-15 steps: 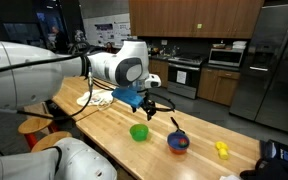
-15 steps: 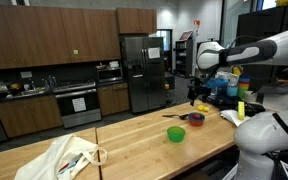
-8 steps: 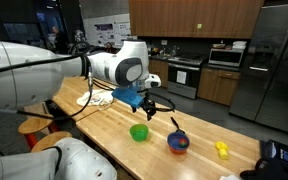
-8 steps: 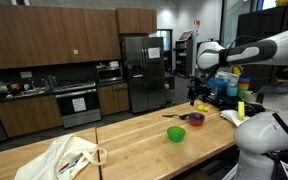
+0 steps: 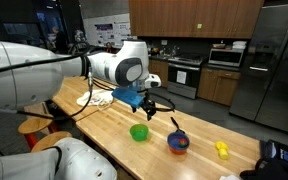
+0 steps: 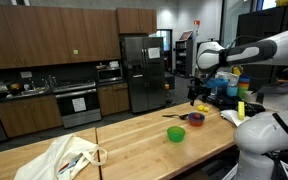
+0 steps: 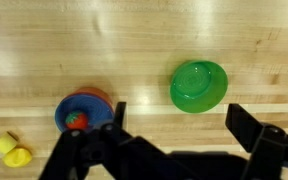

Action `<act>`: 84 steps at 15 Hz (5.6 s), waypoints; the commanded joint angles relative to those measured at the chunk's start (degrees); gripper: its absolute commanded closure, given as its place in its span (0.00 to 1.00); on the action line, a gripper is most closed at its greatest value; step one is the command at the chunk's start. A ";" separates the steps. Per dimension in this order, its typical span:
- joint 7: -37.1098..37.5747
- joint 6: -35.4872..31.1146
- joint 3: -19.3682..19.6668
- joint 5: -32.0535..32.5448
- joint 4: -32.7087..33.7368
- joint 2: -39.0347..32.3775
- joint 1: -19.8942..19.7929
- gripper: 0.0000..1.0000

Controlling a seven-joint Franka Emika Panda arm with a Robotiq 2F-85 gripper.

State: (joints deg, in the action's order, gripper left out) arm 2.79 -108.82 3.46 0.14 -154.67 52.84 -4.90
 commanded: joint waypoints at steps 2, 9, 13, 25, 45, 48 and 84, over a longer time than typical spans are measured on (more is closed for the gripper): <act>-0.13 0.15 -0.12 -0.12 0.14 -0.05 -0.17 0.00; -0.13 0.15 -0.12 -0.12 0.14 -0.05 -0.17 0.00; -0.02 0.21 -0.03 -0.34 0.36 -0.30 -0.15 0.00; 5.43 -7.19 -1.59 -1.12 9.99 -9.90 -0.78 0.00; 14.79 -9.28 -7.09 2.87 16.25 -23.90 -2.60 0.00; 15.01 -8.72 -6.00 2.64 18.18 -26.71 -3.11 0.00; 18.53 -9.77 0.65 4.65 29.98 -40.19 -5.52 0.00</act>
State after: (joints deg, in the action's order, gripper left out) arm 19.27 -118.85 4.98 3.09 -125.62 14.42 -10.95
